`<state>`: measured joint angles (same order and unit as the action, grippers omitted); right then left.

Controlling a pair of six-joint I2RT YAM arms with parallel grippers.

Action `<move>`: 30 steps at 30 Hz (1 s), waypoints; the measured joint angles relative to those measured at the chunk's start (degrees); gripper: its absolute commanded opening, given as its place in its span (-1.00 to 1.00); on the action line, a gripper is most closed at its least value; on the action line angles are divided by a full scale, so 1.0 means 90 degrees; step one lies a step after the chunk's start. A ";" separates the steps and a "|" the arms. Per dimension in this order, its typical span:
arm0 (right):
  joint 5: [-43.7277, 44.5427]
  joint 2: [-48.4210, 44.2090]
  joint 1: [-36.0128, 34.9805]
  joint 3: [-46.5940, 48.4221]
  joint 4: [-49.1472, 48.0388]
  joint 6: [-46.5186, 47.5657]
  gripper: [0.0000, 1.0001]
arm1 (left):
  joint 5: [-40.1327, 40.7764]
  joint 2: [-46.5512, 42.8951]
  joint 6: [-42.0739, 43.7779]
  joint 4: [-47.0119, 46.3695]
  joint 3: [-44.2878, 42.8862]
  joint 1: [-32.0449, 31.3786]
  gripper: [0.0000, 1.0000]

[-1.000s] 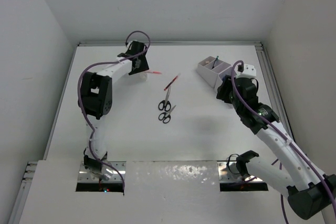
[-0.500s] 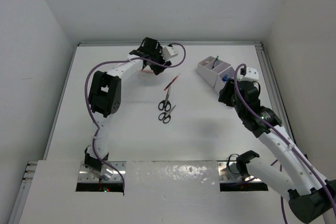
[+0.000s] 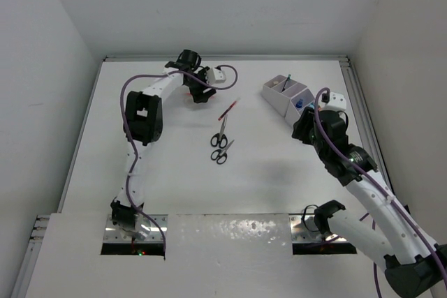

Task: Sort the stationery into containers
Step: Pick up the pen from the center of the board.

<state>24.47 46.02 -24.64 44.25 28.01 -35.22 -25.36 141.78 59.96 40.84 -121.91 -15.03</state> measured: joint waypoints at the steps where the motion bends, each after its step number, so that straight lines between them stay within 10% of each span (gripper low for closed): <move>1: 0.0002 -0.0019 0.0000 0.0000 0.0022 -0.0005 0.06 | -0.0005 0.0000 0.0024 0.0007 0.0000 -0.0010 0.29; 6: 0.0078 -0.0182 0.0000 -0.0034 0.0104 -0.0073 0.06 | 0.0039 0.0000 0.0092 0.0029 0.0019 -0.0044 0.07; 15: 0.0151 -0.0240 0.0000 -0.0046 0.0165 -0.0090 0.06 | 0.0493 0.0036 0.0112 -0.0022 0.0019 -0.0138 -1.00; 30: 0.0464 -0.0362 0.0000 -0.0002 0.0306 -0.0085 0.07 | 0.1171 -0.0075 -0.1579 -0.2385 0.0726 -0.0372 -1.00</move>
<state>28.64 42.76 -24.64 44.23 30.76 -35.99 -14.83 141.10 45.76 19.38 -115.37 -18.37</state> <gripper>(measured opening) 0.535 0.054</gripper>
